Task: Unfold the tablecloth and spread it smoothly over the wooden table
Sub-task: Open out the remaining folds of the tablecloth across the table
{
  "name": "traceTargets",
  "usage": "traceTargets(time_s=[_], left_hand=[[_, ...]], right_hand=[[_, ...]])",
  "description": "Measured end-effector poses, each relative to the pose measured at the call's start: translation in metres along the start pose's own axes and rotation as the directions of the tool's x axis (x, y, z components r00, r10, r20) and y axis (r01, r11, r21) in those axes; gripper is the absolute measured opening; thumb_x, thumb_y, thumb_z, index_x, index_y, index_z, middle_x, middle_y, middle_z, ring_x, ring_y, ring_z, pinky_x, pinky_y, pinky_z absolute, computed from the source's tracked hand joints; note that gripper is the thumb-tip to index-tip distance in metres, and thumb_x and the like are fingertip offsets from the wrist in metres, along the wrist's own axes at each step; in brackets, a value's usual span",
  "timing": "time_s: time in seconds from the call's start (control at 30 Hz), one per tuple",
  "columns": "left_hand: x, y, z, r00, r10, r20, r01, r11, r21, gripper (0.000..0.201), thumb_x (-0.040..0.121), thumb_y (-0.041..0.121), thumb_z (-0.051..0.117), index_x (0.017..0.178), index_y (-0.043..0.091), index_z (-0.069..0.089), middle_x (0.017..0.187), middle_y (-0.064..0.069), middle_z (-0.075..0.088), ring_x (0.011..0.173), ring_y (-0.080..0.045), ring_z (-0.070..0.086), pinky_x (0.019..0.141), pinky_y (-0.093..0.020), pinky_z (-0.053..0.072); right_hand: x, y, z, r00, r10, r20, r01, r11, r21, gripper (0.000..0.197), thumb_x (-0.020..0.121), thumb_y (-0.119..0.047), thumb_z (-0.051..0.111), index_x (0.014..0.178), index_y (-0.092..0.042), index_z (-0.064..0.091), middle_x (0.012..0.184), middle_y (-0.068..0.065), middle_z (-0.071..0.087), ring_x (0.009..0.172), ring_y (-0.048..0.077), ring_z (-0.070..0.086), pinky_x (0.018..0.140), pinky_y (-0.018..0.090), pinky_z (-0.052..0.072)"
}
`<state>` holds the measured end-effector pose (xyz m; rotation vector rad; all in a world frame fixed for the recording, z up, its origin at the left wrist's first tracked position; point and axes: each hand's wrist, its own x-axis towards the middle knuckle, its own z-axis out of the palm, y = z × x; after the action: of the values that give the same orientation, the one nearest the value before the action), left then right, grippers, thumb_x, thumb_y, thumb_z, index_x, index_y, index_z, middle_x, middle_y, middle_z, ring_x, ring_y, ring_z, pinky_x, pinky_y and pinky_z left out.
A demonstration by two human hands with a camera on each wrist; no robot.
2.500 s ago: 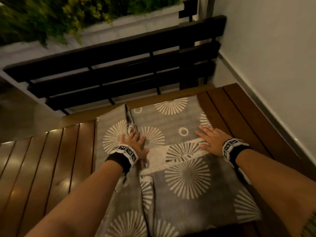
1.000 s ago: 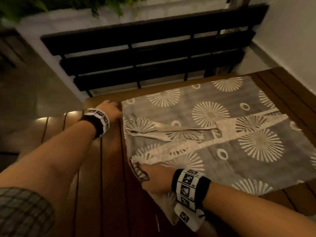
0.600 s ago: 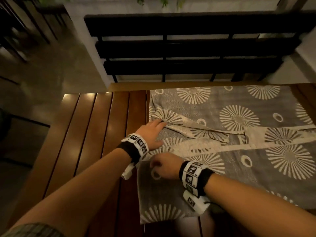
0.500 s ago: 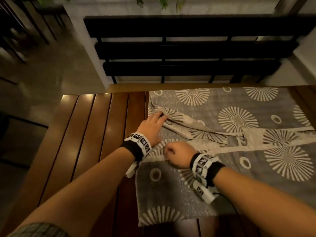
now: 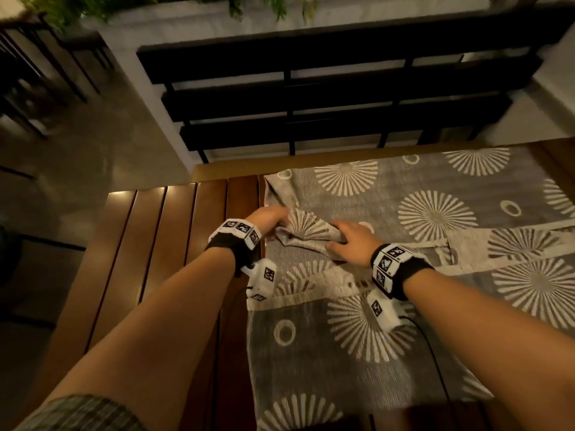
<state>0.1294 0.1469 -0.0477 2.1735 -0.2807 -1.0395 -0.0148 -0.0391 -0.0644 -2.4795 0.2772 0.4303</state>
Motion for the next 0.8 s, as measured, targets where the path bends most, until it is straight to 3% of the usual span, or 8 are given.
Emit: traceTargets(time_s=[0.13,0.2,0.3,0.37,0.53,0.63,0.73,0.8], left_hand=[[-0.017,-0.007,-0.012,0.986,0.166,0.033,-0.169,0.978,0.125,0.014,0.083,0.01,0.065,0.079,0.023,0.064,0.079,0.004,0.061,0.071,-0.012,0.058,0.069,-0.028,0.049],[-0.031,-0.006,-0.013,0.967,0.253,0.007,-0.246,0.935,0.257,0.02,0.075,0.013,0.074,0.071,0.029,0.062,0.08,0.006,0.061,0.076,-0.012,0.059,0.068,-0.023,0.046],[-0.047,0.001,-0.016,0.929,0.343,-0.14,-0.263,0.876,0.404,0.017,0.077,0.016,0.074,0.075,0.027,0.061,0.085,0.006,0.063,0.079,-0.012,0.062,0.067,-0.021,0.05],[-0.058,0.002,-0.018,0.878,0.363,-0.313,-0.23,0.892,0.388,0.008,0.079,0.014,0.069,0.078,0.019,0.062,0.081,0.002,0.064,0.077,-0.015,0.062,0.068,-0.029,0.055],[-0.08,-0.004,-0.009,0.736,0.44,-0.515,-0.203,0.869,0.451,0.024,0.084,0.02,0.059,0.066,0.015,0.044,0.062,-0.003,0.052,0.058,-0.019,0.049,0.055,-0.032,0.043],[-0.083,-0.018,0.004,0.789,0.492,-0.37,-0.164,0.747,0.644,0.029,0.091,0.026,0.051,0.066,0.02,0.04,0.059,0.003,0.045,0.056,-0.018,0.046,0.053,-0.029,0.038],[-0.084,-0.035,0.015,0.911,0.382,-0.157,-0.113,0.595,0.796,0.024,0.095,0.031,0.044,0.075,0.019,0.047,0.068,0.002,0.049,0.071,-0.024,0.058,0.058,-0.03,0.039],[-0.085,-0.041,0.017,0.936,0.336,-0.104,-0.116,0.575,0.81,0.022,0.095,0.03,0.044,0.081,0.016,0.053,0.078,0.001,0.048,0.079,-0.024,0.057,0.062,-0.031,0.039]], right_hand=[[0.005,-0.017,0.003,0.982,0.094,0.165,-0.065,0.983,-0.172,0.068,0.091,-0.054,0.049,0.148,-0.023,0.028,0.159,0.012,0.014,0.144,0.034,0.018,0.116,0.046,0.022],[0.008,-0.023,0.0,0.983,0.102,0.152,-0.069,0.976,-0.206,0.05,0.092,-0.05,0.047,0.133,-0.02,0.047,0.15,0.018,0.029,0.134,0.038,0.034,0.105,0.044,0.034],[0.007,-0.029,-0.011,0.999,0.027,0.017,-0.026,0.996,-0.08,0.031,0.096,-0.036,0.044,0.093,-0.011,0.063,0.099,0.018,0.063,0.089,0.036,0.061,0.069,0.034,0.043],[0.001,-0.031,-0.022,0.996,-0.039,-0.075,0.034,0.997,-0.068,0.029,0.097,-0.032,0.045,0.096,-0.015,0.067,0.083,0.009,0.066,0.075,0.028,0.061,0.057,0.03,0.04],[-0.01,-0.03,-0.034,0.925,-0.333,-0.181,0.242,0.887,-0.393,0.032,0.097,-0.031,0.047,0.124,-0.023,0.062,0.104,0.002,0.065,0.095,0.023,0.058,0.066,0.027,0.036],[-0.012,-0.021,-0.027,0.938,-0.329,-0.106,0.264,0.88,-0.395,0.032,0.096,-0.029,0.047,0.124,-0.025,0.061,0.113,0.0,0.065,0.103,0.022,0.058,0.078,0.032,0.047],[-0.015,-0.011,-0.013,0.966,-0.259,0.027,0.25,0.896,-0.367,0.034,0.095,-0.028,0.046,0.126,-0.025,0.06,0.123,0.0,0.062,0.11,0.021,0.055,0.091,0.038,0.047],[-0.017,-0.006,-0.003,0.965,-0.251,0.082,0.263,0.894,-0.362,0.036,0.096,-0.027,0.046,0.129,-0.023,0.059,0.13,0.0,0.058,0.116,0.022,0.052,0.097,0.039,0.044]])
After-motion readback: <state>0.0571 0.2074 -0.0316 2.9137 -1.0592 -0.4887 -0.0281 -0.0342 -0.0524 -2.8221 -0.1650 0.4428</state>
